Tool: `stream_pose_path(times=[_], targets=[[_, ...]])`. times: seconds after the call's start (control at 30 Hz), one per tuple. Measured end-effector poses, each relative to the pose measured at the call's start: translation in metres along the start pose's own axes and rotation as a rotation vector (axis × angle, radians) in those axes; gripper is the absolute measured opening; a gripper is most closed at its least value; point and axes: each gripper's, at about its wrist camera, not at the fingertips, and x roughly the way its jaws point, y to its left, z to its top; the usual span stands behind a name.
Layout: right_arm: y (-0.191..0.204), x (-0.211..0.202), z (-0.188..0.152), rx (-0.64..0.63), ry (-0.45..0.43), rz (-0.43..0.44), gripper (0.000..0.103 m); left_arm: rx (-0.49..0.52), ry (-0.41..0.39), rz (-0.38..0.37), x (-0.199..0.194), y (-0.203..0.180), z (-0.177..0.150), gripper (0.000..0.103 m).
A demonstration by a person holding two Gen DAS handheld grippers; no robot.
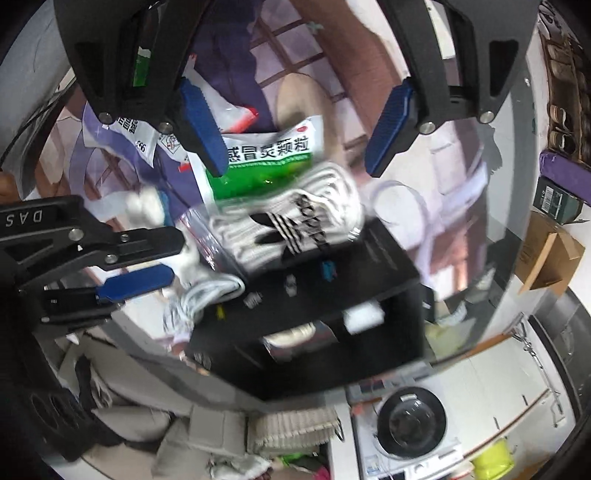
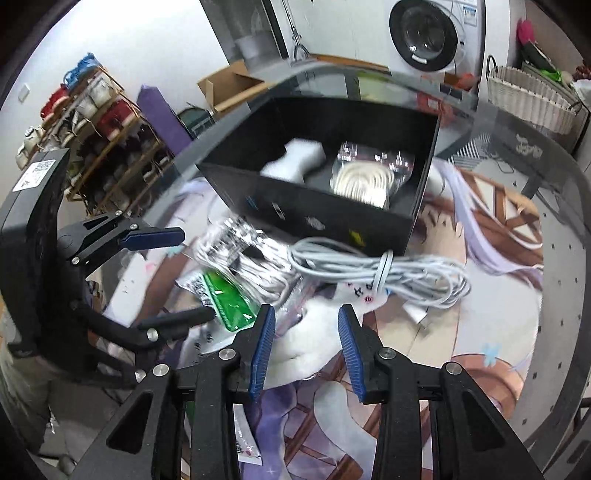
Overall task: Organize soft objects
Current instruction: 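Grasp the green sachet with the left tool while the right tool grasps the white plush toy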
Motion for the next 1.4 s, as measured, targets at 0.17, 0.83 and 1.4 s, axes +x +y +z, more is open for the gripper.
stream_pose_path(times=[0.17, 0.83, 1.4], targets=[[-0.005, 0.015, -0.008, -0.003, 0.039, -0.036, 0.049, -0.009, 0.02, -0.022, 0.011, -0.008, 0.009, 0.082], [0.02, 0.009, -0.028, -0.295, 0.109, -0.182, 0.033, -0.061, 0.128, -0.022, 0.017, 0.037, -0.018, 0.082], [0.034, 0.007, -0.02, -0.285, 0.099, -0.145, 0.033, -0.143, 0.118, 0.065, 0.039, 0.025, 0.011, 0.095]])
